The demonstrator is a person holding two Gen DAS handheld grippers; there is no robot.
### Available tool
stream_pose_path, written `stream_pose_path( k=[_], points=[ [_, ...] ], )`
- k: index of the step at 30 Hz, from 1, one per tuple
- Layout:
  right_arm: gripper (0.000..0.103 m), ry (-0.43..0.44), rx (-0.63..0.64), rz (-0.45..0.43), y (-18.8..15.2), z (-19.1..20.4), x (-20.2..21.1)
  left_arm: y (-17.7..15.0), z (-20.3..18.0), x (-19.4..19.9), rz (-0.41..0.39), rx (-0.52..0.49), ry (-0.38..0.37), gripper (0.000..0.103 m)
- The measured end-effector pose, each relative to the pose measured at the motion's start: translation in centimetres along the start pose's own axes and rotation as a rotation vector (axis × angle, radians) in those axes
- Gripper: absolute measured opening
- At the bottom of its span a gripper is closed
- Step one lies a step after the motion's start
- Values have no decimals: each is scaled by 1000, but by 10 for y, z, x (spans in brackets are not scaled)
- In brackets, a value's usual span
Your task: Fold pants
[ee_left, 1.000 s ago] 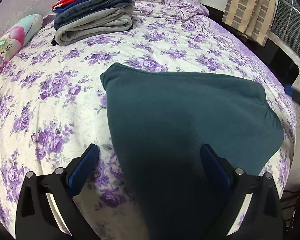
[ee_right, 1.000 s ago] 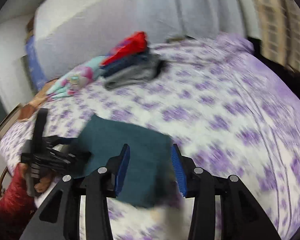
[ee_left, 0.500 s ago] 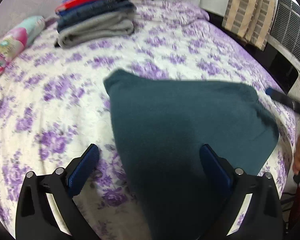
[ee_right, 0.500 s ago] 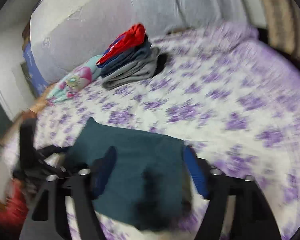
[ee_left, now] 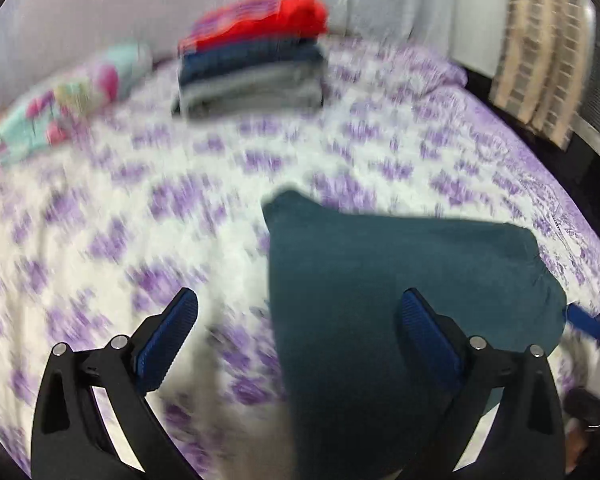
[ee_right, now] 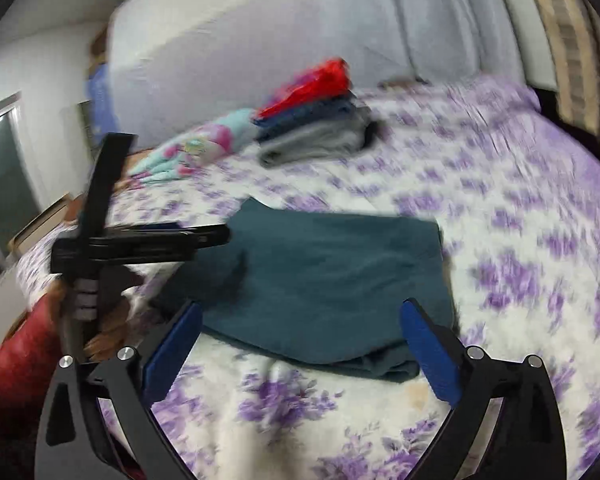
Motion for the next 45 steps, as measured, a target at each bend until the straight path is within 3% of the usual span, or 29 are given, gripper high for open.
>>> stream_pose_path(
  k=[1,3,6,8,10,13,22,30,36,40,42,45],
  points=[
    [100,-37,-27,31,-2,-1,-12,-4,1,-7,28,23,12,99],
    [100,-61,-15,-22,-4,2,-14,-12,4,-21,81,49,40,99],
    [100,-54,-6,-77,-3,3,-4,-11,6,-20,74,61,44,99],
    [100,-1,-33,-89,1,-3,-9,-11,8,-22,77,75,41,99],
    [100,96,-137,8,10,-20,-28,-11,9,-23,81,81,46,99],
    [100,191,-198,21,16,-34,-32,-10,9,-24,86,93,48,99],
    [100,267,-245,1,11,-43,-29,-13,8,-23,46,119,65,99],
    [100,265,-239,-15,8,-40,-27,-13,7,-24,41,119,66,99],
    [100,287,-216,-45,3,-40,-21,-15,-4,-12,-1,63,105,99],
    [100,357,-241,-54,-1,-54,-13,-19,-24,21,-90,-46,71,98],
    [100,321,-240,-51,-1,-60,-3,-21,-25,35,-100,-91,66,98],
    [100,166,-222,-56,1,-64,12,-27,-8,34,-36,-101,53,98]
  ],
)
Point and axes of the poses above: each gripper's, at about its wrist camera, not at the fingertips, and x roughly against the way its jaws point, z to its left, y to its top, the point moved 1 cm from there along -x, roughly the way its jaws point, and after that the axes turned 11 degrees about -y, right-handed, at the moved point
